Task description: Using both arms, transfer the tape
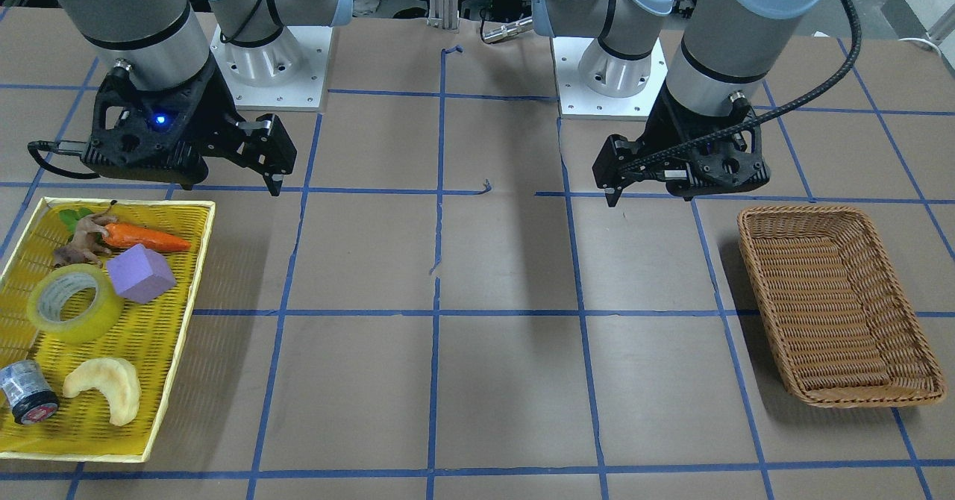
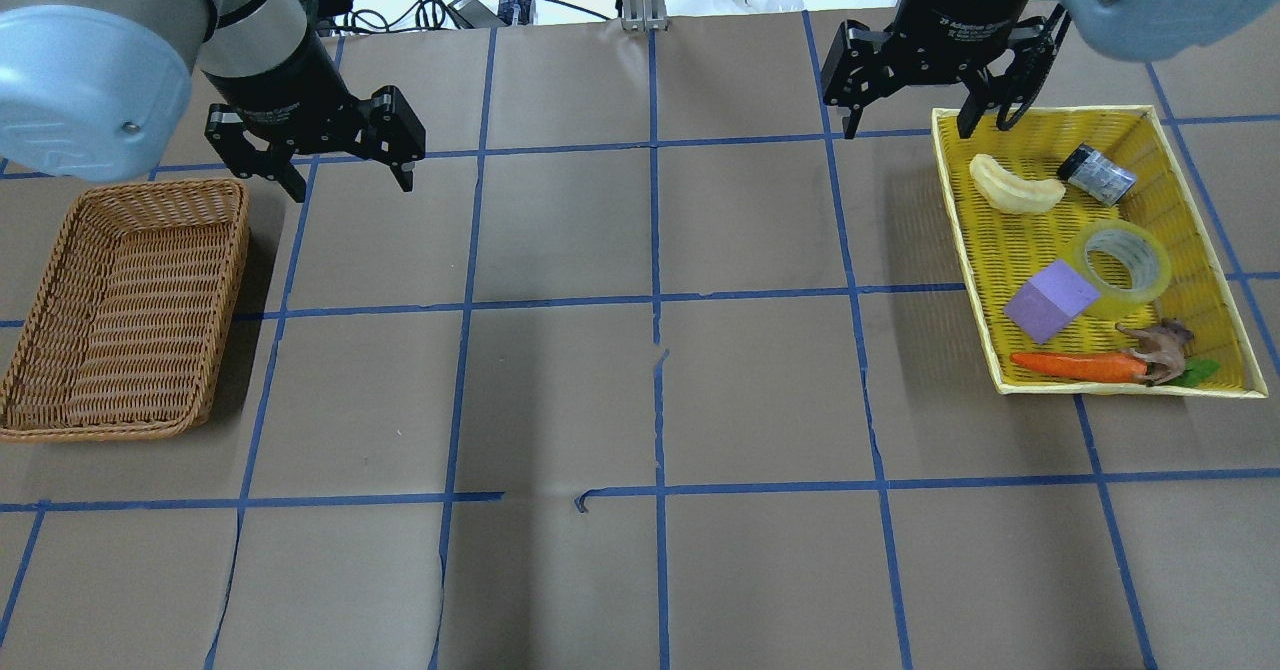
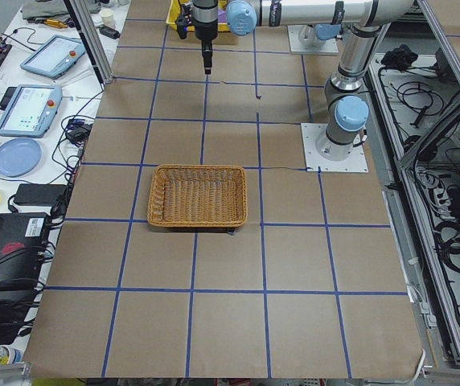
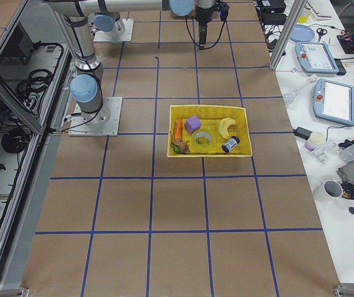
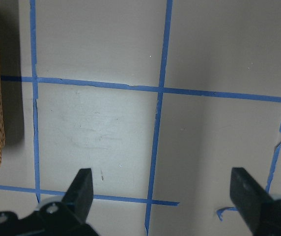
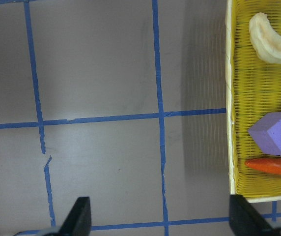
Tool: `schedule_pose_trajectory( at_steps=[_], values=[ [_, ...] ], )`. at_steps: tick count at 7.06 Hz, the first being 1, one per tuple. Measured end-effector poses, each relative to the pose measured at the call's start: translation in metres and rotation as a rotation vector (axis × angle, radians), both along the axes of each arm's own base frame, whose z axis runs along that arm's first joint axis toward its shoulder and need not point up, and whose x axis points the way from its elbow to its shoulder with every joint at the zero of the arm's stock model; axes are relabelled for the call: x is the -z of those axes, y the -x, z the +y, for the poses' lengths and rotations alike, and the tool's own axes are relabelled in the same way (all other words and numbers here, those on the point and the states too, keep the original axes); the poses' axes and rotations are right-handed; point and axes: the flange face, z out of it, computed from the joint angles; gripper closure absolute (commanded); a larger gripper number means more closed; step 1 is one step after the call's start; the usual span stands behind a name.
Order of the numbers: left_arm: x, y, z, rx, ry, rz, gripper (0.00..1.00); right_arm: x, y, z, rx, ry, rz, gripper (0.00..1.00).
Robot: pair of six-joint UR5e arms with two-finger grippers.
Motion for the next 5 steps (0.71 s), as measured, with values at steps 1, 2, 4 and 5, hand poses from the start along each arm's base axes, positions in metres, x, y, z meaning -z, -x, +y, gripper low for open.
schedule_pose_trajectory(
  at_steps=[1,2,4,5],
  values=[
    [0.0,-0.0001,0.0,0.0,0.0,0.0,0.0,0.0003,0.0,-0.0005,0.0,-0.001,0.0,0.0],
    [0.0,-0.0001,0.0,0.0,0.0,0.0,0.0,0.0001,0.0,-0.0005,0.0,-0.001,0.001,0.0],
    [-0.0004,0.0002,0.0002,0.0,0.001,-0.001,0.0,0.0003,0.0001,-0.0012,-0.002,-0.002,0.0,0.0],
    [-0.0002,-0.0002,0.0001,0.0,0.001,-0.001,0.0,0.0012,0.0018,-0.0026,-0.007,-0.002,0.001,0.0]
  ],
)
